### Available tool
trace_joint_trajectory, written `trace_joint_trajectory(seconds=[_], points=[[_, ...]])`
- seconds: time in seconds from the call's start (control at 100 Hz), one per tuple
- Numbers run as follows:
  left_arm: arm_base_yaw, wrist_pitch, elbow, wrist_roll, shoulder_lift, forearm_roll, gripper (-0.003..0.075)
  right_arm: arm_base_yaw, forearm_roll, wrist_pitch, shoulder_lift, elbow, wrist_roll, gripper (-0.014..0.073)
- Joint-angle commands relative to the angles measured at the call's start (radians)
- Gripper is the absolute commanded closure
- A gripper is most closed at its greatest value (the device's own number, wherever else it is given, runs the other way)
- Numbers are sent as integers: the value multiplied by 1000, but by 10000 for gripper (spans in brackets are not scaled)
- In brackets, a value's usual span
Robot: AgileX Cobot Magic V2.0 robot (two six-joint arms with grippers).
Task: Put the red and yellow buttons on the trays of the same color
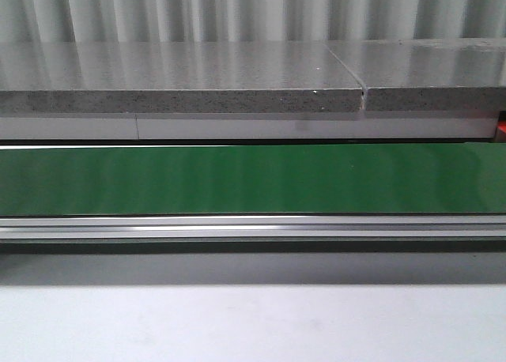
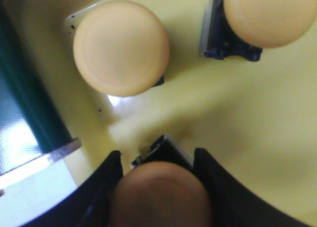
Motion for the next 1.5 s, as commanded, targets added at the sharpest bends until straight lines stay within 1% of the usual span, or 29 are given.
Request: trace_joint_trajectory(seconds=[0.0,0.27,0.36,0.46,0.53,0.59,0.67,0.83,0.97,1.07,1.37,1.43,1.49], points=[[-9,-69,-28,0,4,-18,740,-9,-6,-43,-6,-22,1,430],[-9,-69,-28,0,4,-18,740,-9,-6,-46,25,-22,1,428],[-9,-69,-28,0,4,-18,740,-9,-6,-44,25,-22,1,400],[-9,-69,-28,0,4,-18,740,-9,-6,-40,25,-22,1,304],[-9,-69,-28,0,4,-18,740,-9,-6,-35,25,-22,1,200],[-9,-69,-28,0,4,-18,740,-9,-6,-31,25,-22,1,130],[-9,-69,-28,0,4,-18,740,-9,-6,-26,25,-22,1,87],[-9,-69,-28,0,4,-18,740,-9,-6,5,23,-25,1,83],[-9,-69,-28,0,4,-18,740,-9,-6,75,2,-66,1,83],[-9,-69,-28,0,4,-18,740,-9,-8,92,-30,-84,1,83],[-9,-69,-28,0,4,-18,740,-6,-8,121,-209,-99,1,83],[-9,-69,-28,0,4,-18,740,10,-7,134,-254,-110,1,83],[-9,-69,-28,0,4,-18,740,53,-7,136,-297,-117,0,83]])
